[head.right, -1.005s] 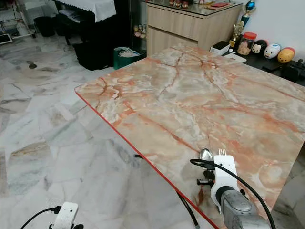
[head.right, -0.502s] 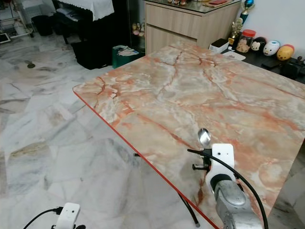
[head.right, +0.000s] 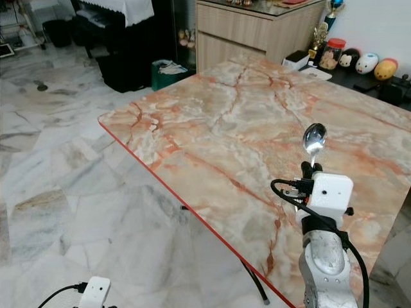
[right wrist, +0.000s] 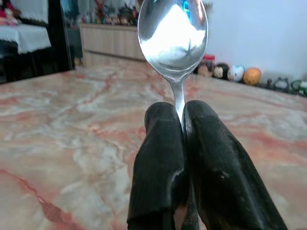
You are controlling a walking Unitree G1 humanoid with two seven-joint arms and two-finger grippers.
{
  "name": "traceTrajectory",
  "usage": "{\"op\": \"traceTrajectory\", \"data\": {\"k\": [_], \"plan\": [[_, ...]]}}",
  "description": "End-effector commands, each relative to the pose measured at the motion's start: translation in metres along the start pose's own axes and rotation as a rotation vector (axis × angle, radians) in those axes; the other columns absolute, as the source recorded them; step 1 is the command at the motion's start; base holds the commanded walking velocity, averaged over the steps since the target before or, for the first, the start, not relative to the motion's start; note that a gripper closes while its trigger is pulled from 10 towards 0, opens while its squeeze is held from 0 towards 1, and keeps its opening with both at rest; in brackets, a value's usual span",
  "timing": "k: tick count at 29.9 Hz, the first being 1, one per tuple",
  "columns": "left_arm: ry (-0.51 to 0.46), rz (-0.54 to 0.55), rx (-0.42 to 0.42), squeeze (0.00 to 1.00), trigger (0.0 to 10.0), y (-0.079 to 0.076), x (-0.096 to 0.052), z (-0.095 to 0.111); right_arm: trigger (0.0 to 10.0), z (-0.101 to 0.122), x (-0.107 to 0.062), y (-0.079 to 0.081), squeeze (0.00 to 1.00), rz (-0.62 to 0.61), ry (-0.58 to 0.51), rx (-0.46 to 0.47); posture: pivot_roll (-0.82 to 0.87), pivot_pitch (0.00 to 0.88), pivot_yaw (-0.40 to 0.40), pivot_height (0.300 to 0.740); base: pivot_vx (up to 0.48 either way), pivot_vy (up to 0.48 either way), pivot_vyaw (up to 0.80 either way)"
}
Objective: Setting the table
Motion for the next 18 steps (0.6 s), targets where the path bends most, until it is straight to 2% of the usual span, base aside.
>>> {"op": "traceTrajectory", "data": {"k": [1, 3, 8, 9, 11, 12, 13, 14, 18], "plan": [[0.011, 0.024, 0.021, 0.00, 10.0, 0.005, -0.002, -0.006, 10.0, 0.001, -0.002, -0.001, 0.00, 0.014, -0.022, -0.002, -0.01, 0.000, -0.007, 0.740, 0.000, 0.000, 0.00], [0.009, 0.034, 0.018, 0.00, 10.0, 0.006, -0.002, -0.006, 10.0, 0.000, -0.004, -0.002, 0.00, 0.018, -0.027, -0.005, -0.01, 0.000, -0.007, 0.740, 0.000, 0.000, 0.00], [0.001, 0.074, -0.010, 0.00, 10.0, 0.014, -0.003, -0.009, 10.0, -0.032, -0.020, -0.019, 0.00, -0.096, 0.039, 0.011, 0.00, 0.000, -0.006, 0.740, 0.000, 0.000, 0.00], [0.003, 0.074, -0.011, 0.00, 10.0, 0.014, -0.003, -0.010, 10.0, -0.032, -0.022, -0.019, 0.00, -0.088, 0.033, -0.025, 0.00, 0.000, -0.006, 0.740, 0.000, 0.000, 0.00], [0.007, 0.071, -0.007, 0.00, 10.0, 0.015, -0.004, -0.011, 10.0, -0.031, -0.021, -0.020, 0.00, -0.090, 0.024, -0.014, 0.00, 0.000, -0.005, 0.740, 0.000, 0.000, 0.00], [-0.123, 0.082, -0.002, 0.00, 10.0, 0.015, 0.001, 0.029, 10.0, -0.028, -0.021, -0.026, 0.00, -0.127, 0.008, -0.001, 0.00, 0.000, 0.000, 0.740, 0.000, 0.000, 0.00], [-0.160, 0.085, 0.000, 0.00, 10.0, 0.015, 0.002, 0.041, 10.0, -0.027, -0.021, -0.027, 0.00, -0.137, 0.002, 0.002, 0.00, 0.000, 0.000, 0.740, 0.000, 0.000, 0.00], [-0.169, 0.082, 0.001, 0.00, 10.0, 0.015, 0.002, 0.043, 10.0, -0.027, -0.022, -0.028, 0.00, -0.158, -0.006, 0.020, -0.01, 0.000, 0.006, 0.740, 0.000, 0.000, 0.00], [-0.104, 0.053, 0.006, 0.00, 10.0, 0.013, 0.001, 0.022, 10.0, -0.032, -0.025, -0.024, 0.00, -0.158, -0.009, 0.032, -0.01, 0.000, 0.015, 0.740, 0.000, 0.000, 0.00]]}}
Point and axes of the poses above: a point about 5 cm out from each wrist's last joint towards the gripper, its own x axis pointing out of the wrist towards the gripper, its own z axis along the axis of the wrist's last joint, y = z × x, the point moved 3 cm from there along x, pointing out of the wrist towards the gripper, and after that the axes turned 11 degrees about x, right-handed, at the moved point
